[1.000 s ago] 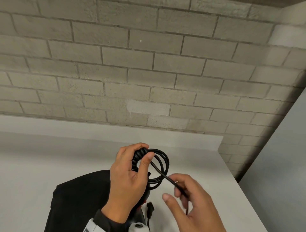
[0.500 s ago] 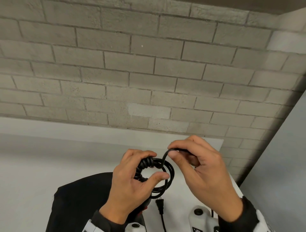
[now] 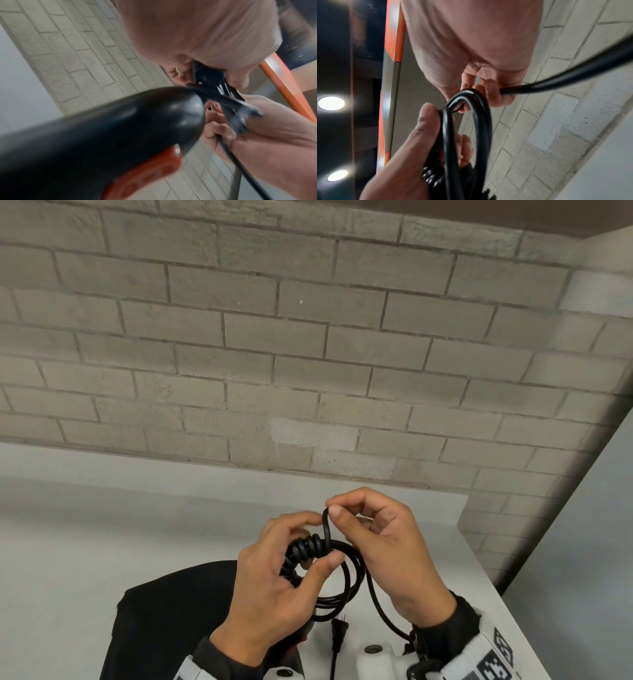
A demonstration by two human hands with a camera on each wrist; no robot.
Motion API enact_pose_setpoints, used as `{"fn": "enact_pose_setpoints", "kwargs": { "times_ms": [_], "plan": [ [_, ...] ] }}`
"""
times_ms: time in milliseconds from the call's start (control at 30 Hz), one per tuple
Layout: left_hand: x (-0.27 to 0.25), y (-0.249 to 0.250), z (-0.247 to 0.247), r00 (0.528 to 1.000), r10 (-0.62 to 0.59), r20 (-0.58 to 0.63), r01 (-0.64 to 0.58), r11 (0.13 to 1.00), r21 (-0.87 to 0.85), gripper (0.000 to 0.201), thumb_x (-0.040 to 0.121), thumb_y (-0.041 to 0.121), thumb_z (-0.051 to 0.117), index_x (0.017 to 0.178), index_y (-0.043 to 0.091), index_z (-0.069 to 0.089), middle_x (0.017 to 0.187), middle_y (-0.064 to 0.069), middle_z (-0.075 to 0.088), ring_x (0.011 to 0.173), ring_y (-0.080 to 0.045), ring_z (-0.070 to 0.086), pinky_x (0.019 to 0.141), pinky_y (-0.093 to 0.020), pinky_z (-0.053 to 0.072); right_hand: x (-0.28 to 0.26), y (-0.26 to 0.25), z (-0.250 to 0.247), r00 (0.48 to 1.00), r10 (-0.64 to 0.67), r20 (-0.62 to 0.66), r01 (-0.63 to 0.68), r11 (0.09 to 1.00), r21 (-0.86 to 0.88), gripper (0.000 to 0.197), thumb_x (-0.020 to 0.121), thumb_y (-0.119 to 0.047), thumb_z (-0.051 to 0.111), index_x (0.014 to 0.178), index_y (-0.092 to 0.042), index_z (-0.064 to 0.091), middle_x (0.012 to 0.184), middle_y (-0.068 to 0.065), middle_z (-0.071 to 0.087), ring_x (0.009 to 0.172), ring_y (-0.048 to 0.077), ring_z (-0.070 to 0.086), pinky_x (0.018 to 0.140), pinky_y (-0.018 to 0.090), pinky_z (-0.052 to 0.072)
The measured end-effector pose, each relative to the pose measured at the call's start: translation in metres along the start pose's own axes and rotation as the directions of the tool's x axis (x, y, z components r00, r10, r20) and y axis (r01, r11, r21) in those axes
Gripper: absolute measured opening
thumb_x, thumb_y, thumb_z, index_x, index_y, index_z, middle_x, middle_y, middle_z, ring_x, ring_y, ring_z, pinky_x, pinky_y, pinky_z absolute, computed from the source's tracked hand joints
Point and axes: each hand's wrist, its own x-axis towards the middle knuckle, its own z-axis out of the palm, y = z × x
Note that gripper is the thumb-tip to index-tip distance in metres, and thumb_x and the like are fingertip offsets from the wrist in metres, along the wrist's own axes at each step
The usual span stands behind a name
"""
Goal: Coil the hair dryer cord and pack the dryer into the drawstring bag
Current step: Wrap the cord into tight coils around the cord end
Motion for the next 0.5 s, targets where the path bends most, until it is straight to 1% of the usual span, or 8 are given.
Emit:
{"fn": "enact_pose_setpoints", "kwargs": {
  "times_ms": [67, 133, 233, 300, 333, 367, 433, 500],
  "plan": [
    [0.001, 0.000, 0.001, 1.000, -0.020, 0.007, 0.020, 1.000, -0.021, 0.058, 0.083, 0.053, 0.066, 0.130, 0.023, 0.049, 0.069, 0.015, 0.060, 0.066, -0.006, 0.063, 0.069, -0.010, 0.047, 0.000, 0.003, 0.000, 0.999, 0.027, 0.019, -0.027, 1.000, 0.014, 0.007, 0.086, -0.018, 0.068, 0.088, -0.015, 0.075, 0.084, 0.000, 0.073, 0.076, 0.010, 0.063, 0.074, 0.025, 0.051],
    [0.001, 0.001, 0.001, 1.000, -0.023, 0.013, 0.023, 0.999, -0.024, 0.061, 0.085, 0.054, 0.064, 0.137, 0.028, 0.046, 0.071, 0.019, 0.059, 0.066, -0.005, 0.062, 0.069, -0.009, 0.046, -0.001, 0.006, 0.000, 0.997, 0.068, 0.044, -0.070, 0.997, 0.027, 0.011, 0.088, -0.018, 0.065, 0.089, -0.013, 0.075, 0.085, 0.006, 0.073, 0.080, 0.015, 0.066, 0.075, 0.026, 0.052],
    [0.000, 0.000, 0.000, 1.000, 0.021, -0.001, -0.021, 1.000, -0.010, 0.038, 0.088, 0.054, 0.060, 0.123, 0.040, 0.057, 0.095, 0.022, 0.066, 0.077, -0.012, 0.066, 0.068, -0.022, 0.053, -0.006, 0.012, -0.001, 0.992, 0.084, 0.094, -0.089, 0.995, 0.054, 0.027, 0.094, -0.033, 0.057, 0.091, -0.013, 0.074, 0.084, 0.022, 0.067, 0.072, 0.025, 0.061, 0.064, 0.029, 0.047],
    [-0.002, -0.001, 0.001, 1.000, -0.001, -0.028, 0.000, 1.000, -0.014, 0.031, 0.089, 0.055, 0.059, 0.115, 0.038, 0.060, 0.096, 0.020, 0.066, 0.078, -0.015, 0.066, 0.068, -0.029, 0.053, -0.012, 0.019, -0.003, 0.984, 0.071, 0.164, -0.082, 0.995, 0.059, 0.041, 0.092, -0.049, 0.054, 0.097, -0.014, 0.073, 0.082, 0.029, 0.060, 0.067, 0.025, 0.051, 0.059, 0.028, 0.041],
    [-0.002, -0.001, 0.001, 0.999, -0.019, -0.039, 0.019, 1.000, -0.009, 0.031, 0.089, 0.057, 0.058, 0.112, 0.036, 0.061, 0.093, 0.018, 0.065, 0.077, -0.015, 0.065, 0.068, -0.029, 0.052, -0.015, 0.023, -0.004, 0.976, 0.058, 0.211, -0.073, 0.995, 0.067, 0.044, 0.089, -0.052, 0.057, 0.100, -0.012, 0.072, 0.082, 0.028, 0.060, 0.068, 0.024, 0.050, 0.060, 0.029, 0.041],
    [-0.003, -0.002, 0.000, 0.998, -0.038, -0.043, 0.038, 0.999, 0.000, 0.031, 0.089, 0.058, 0.057, 0.110, 0.035, 0.062, 0.092, 0.017, 0.064, 0.077, -0.013, 0.064, 0.069, -0.027, 0.051, -0.019, 0.027, -0.005, 0.966, 0.044, 0.256, -0.065, 0.995, 0.074, 0.043, 0.087, -0.049, 0.062, 0.102, -0.010, 0.071, 0.083, 0.025, 0.062, 0.072, 0.026, 0.054, 0.064, 0.031, 0.044],
    [-0.003, -0.002, 0.000, 0.997, -0.062, -0.034, 0.063, 0.998, 0.017, 0.031, 0.090, 0.057, 0.056, 0.105, 0.032, 0.062, 0.091, 0.017, 0.063, 0.080, -0.012, 0.062, 0.071, -0.025, 0.049, -0.025, 0.030, -0.005, 0.952, 0.033, 0.304, -0.060, 0.995, 0.081, 0.030, 0.085, -0.029, 0.071, 0.106, -0.008, 0.070, 0.093, 0.021, 0.068, 0.086, 0.027, 0.063, 0.077, 0.031, 0.051],
    [-0.001, 0.000, 0.000, 0.998, -0.061, -0.008, 0.061, 0.997, 0.047, 0.028, 0.090, 0.053, 0.057, 0.102, 0.028, 0.064, 0.090, 0.018, 0.062, 0.085, -0.012, 0.060, 0.074, -0.024, 0.047, -0.028, 0.031, -0.005, 0.954, 0.038, 0.296, -0.065, 0.995, 0.082, 0.018, 0.086, -0.011, 0.070, 0.104, -0.011, 0.072, 0.091, 0.006, 0.073, 0.088, 0.018, 0.067, 0.080, 0.028, 0.052]
  ]
}}
